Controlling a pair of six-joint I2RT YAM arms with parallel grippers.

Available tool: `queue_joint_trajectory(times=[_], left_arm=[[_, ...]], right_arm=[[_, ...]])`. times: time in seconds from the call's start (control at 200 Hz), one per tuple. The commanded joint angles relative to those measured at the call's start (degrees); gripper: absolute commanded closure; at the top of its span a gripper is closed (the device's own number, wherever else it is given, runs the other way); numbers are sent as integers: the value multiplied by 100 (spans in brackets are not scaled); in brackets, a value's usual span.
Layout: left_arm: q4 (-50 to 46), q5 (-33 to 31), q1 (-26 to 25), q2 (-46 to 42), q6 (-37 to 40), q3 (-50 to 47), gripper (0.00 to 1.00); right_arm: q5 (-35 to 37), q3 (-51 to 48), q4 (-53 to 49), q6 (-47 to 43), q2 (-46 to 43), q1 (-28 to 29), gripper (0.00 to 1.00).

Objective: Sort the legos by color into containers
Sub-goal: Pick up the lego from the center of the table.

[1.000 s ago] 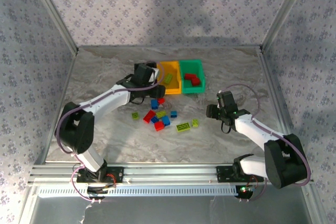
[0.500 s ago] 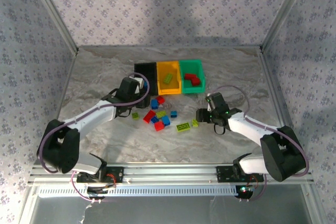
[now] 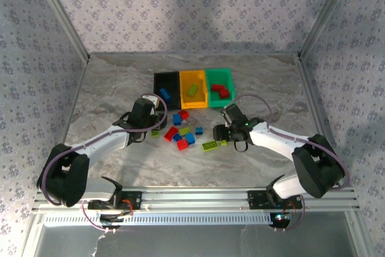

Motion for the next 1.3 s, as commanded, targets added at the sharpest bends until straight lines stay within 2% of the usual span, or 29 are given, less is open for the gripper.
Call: queue_joint_trajectory(times=[0.0, 0.355, 0.835, 1.294], left_arm=[[295, 20, 57, -83, -141, -83, 36], [264, 195, 54, -183, -205, -129, 36], [319, 337, 54, -93, -188, -116, 36], [296, 347, 61, -44, -179, -82, 36]], right_arm=[[540, 227, -472, 416, 175, 173, 37], [905, 372, -475, 753, 389, 516, 38], [1229, 263, -623, 912, 374, 565, 46], [905, 286, -286, 972, 650, 613, 54]])
